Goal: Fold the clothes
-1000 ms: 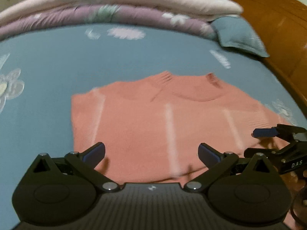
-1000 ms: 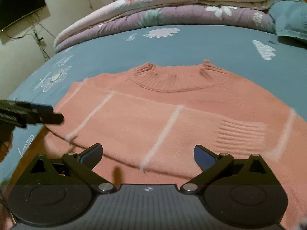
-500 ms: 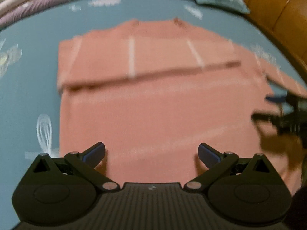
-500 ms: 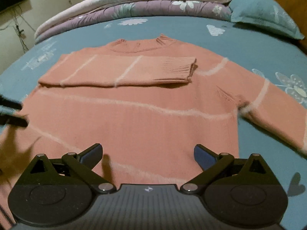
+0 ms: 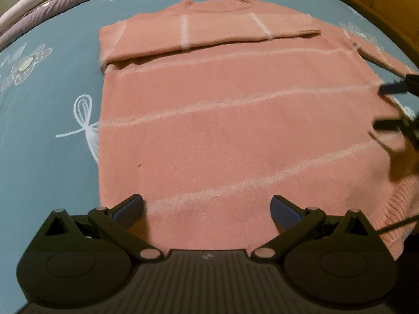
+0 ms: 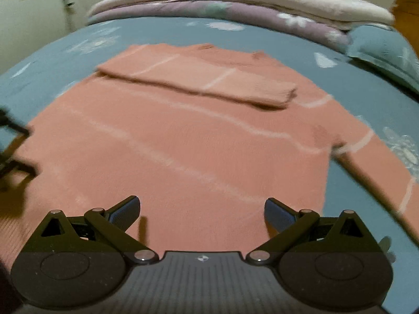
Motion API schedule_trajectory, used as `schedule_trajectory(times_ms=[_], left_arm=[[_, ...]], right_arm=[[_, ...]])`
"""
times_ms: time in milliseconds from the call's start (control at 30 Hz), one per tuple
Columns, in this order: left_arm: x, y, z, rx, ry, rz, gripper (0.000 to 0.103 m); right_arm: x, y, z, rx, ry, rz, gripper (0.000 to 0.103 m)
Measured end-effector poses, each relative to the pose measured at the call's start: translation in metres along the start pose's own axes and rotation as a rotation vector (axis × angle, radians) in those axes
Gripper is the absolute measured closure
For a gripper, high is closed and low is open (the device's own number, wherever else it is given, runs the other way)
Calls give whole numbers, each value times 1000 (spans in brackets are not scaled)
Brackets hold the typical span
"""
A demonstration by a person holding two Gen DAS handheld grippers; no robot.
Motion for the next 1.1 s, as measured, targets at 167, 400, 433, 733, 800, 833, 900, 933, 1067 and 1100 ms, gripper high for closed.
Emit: schedule_trajectory(times_ms=[167, 400, 433, 733, 800, 833, 900, 933, 1067, 1100], left_arm=[[-5, -4, 5, 34, -40, -33, 1], [-5, -8, 15, 122, -113, -98, 1], [-3, -6, 11, 135, -107, -97, 1], [-14, 19, -5, 120, -119, -168, 1], [-16, 15, 3, 135, -143, -182, 1], [-16, 13, 3, 136, -142, -185, 1], [-13, 11, -4, 132, -110, -201, 1], [-9, 14, -12, 127, -73, -201, 1], [-14, 22, -35, 188, -64, -194, 1], [-16, 22, -36, 212, -59, -196, 1]], right_arm=[[-24, 13, -50, 12, 51, -19, 0], [-32, 33, -66, 93, 73, -76, 0], [-32, 39, -73, 69, 92, -96, 0], [-59, 59, -59, 125, 66, -115, 0], [-48, 63, -49, 132, 49, -88, 0], [-40, 65, -48, 135, 60, -85, 0], [-31, 64, -66, 186, 118, -65, 0], [-34, 67, -77, 190, 117, -66, 0], [-55, 76, -99, 231, 155, -51, 0], [-58, 73, -93, 251, 138, -47, 0]])
Point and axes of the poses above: each gripper's, at about its wrist camera, not at the fingertips, and x roughly the way its jaws point, y to its left, z to its top, the point moved 4 cm from there along x, roughly the way its jaws point, and after that the axes turned 12 degrees about z, right-handed, at the moved point
